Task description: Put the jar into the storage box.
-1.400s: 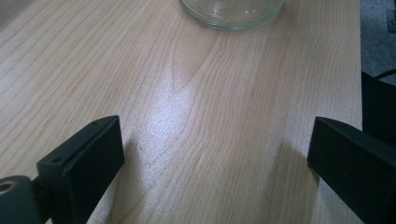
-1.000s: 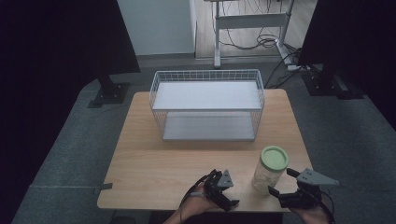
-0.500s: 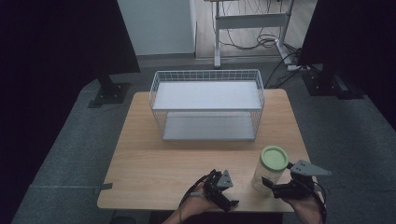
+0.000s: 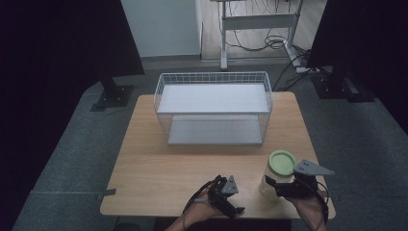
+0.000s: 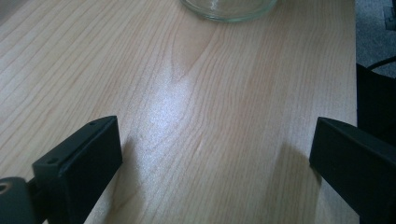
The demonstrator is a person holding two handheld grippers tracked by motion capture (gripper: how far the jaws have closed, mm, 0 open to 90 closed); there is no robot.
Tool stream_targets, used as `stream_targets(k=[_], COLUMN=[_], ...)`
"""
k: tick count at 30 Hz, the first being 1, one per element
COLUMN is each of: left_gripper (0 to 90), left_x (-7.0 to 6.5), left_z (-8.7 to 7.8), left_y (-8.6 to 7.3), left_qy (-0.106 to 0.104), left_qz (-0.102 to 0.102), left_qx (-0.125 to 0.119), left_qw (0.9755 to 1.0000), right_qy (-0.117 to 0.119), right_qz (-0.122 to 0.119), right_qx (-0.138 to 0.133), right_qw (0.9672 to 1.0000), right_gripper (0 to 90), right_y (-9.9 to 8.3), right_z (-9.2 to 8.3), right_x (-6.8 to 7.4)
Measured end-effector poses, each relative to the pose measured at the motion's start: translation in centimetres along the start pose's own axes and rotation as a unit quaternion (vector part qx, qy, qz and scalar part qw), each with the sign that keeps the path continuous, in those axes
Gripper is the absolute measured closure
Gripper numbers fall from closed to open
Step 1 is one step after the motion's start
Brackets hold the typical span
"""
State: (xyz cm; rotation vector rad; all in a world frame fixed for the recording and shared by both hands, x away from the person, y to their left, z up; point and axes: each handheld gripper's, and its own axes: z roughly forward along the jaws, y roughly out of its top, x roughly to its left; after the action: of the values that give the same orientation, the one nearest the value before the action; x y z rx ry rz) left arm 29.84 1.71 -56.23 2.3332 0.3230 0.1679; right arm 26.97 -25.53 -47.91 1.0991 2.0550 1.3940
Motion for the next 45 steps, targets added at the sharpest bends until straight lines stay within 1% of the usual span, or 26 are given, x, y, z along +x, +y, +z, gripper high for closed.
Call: stream_targets(k=[1, 3, 6, 9, 11, 15, 18, 23, 31, 35, 45], left_gripper=[2.1, 2.1, 2.2, 2.1, 2.1, 2.1, 2.1, 2.1, 2.1, 2.1, 2.1], left_x=[0.0, 0.0, 0.1, 0.1, 0.1, 0.1, 0.1, 0.1, 0.1, 0.1, 0.1], left_z=[0.0, -0.1, -0.2, -0.3, -0.4, -0.4, -0.4, -0.4, -0.4, -0.4, -0.5], left_y=[0.0, -0.1, -0.2, -0.3, -0.3, -0.4, -0.4, -0.4, -0.4, -0.4, -0.5], left_qy=[0.000, 0.000, 0.000, 0.001, 0.001, 0.001, 0.001, 0.001, 0.000, 0.000, 0.000], left_qz=[0.001, 0.000, 0.001, 0.000, -0.001, -0.001, -0.001, -0.002, -0.003, -0.003, -0.003], left_qx=[0.001, 0.000, 0.000, 0.000, 0.000, 0.000, 0.000, -0.001, -0.001, -0.001, -0.002], left_qw=[1.0000, 1.0000, 1.0000, 1.0000, 1.0000, 1.0000, 1.0000, 1.0000, 1.0000, 1.0000, 1.0000], right_qy=[-0.011, -0.026, -0.027, -0.028, -0.025, -0.034, -0.034, -0.031, -0.023, -0.022, -0.009], right_qz=[-0.002, -0.013, -0.006, 0.007, 0.011, 0.003, -0.002, -0.010, -0.021, -0.030, -0.038], right_qx=[0.006, 0.012, 0.015, 0.011, 0.009, 0.006, 0.004, -0.003, -0.012, -0.013, -0.015], right_qw=[0.9999, 0.9995, 0.9995, 0.9995, 0.9996, 0.9994, 0.9994, 0.9995, 0.9995, 0.9992, 0.9991], right_gripper=[10.0, 10.5, 10.6, 10.7, 10.8, 10.8, 10.8, 10.8, 10.8, 10.8, 10.8], right_y=[0.2, 0.6, 0.8, 1.0, 1.1, 1.8, 2.6, 4.3, 7.6, 9.2, 12.3], right_z=[0.1, 0.0, 0.2, 0.3, 0.4, 0.5, 0.5, 0.5, 0.8, 1.2, 2.3], right_x=[0.2, 0.6, 0.5, 0.4, 0.3, 0.6, 0.8, 1.0, 1.5, 1.7, 1.9])
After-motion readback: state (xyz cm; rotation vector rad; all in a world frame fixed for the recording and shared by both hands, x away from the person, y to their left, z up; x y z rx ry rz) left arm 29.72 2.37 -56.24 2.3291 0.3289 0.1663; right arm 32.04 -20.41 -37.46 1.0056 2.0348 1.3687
